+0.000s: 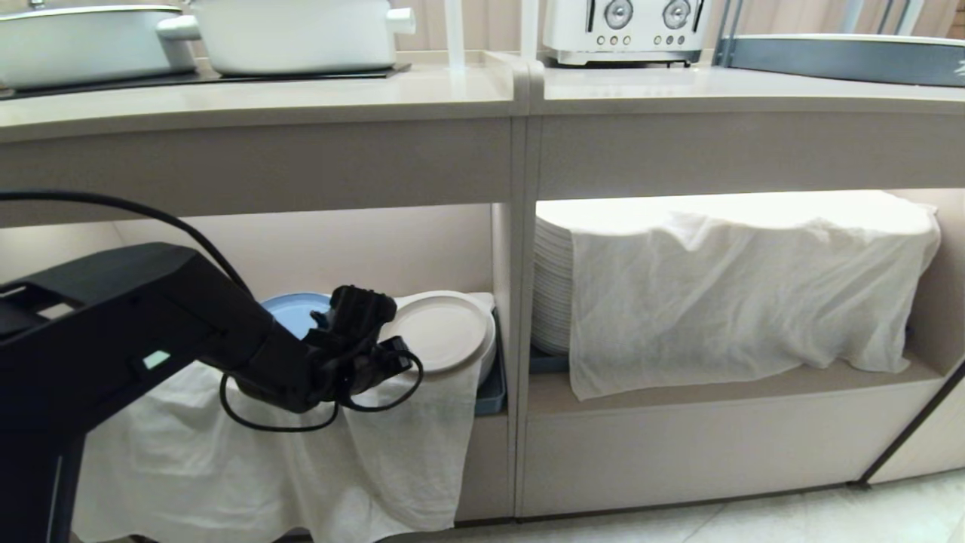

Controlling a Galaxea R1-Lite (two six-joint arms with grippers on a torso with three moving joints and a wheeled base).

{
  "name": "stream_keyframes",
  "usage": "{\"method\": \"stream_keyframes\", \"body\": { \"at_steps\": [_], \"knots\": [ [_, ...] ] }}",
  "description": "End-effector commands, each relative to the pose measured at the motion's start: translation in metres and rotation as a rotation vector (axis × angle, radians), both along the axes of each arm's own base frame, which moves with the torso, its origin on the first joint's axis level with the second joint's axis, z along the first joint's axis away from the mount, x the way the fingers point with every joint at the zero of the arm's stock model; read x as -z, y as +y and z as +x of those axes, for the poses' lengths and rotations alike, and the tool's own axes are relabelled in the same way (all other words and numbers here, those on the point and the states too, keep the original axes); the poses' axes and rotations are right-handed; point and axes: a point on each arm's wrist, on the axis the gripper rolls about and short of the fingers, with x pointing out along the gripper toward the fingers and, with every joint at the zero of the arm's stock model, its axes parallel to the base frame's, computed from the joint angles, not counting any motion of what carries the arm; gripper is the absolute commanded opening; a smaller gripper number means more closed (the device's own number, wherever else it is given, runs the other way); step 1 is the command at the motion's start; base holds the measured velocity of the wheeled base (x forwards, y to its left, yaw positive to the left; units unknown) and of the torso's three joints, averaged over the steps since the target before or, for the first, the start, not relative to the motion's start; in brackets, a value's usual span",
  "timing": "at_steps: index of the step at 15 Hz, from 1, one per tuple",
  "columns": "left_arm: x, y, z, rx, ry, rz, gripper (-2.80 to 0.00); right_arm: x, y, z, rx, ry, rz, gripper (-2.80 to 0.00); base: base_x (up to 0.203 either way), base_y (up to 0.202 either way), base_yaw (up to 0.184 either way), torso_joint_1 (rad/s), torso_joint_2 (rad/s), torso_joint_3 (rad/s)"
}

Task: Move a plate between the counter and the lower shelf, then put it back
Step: Pick up the plate in the cupboard

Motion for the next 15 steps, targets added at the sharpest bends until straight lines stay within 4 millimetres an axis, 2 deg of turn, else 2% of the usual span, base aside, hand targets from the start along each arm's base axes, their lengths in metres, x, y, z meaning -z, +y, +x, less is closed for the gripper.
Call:
{"method": "stream_keyframes", "body": {
  "at_steps": [1,4,15],
  "knots": [
    [-0.004,-0.002,0.008,-0.022,0.005,-0.019,0.0,0.0,0.0,0.0,0.0,0.0,0.0,-2.8,0.0,0.0,0.0,0.0,0.0,0.0],
    [-0.007,-0.005,0.016,-0.032,0.014,-0.032,0.0,0.0,0.0,0.0,0.0,0.0,0.0,-2.8,0.0,0.0,0.0,0.0,0.0,0.0],
    [0.002,-0.015,0.031,-0.027,0.028,-0.037,0.0,0.0,0.0,0.0,0.0,0.0,0.0,-2.8,0.0,0.0,0.0,0.0,0.0,0.0]
  ]
}}
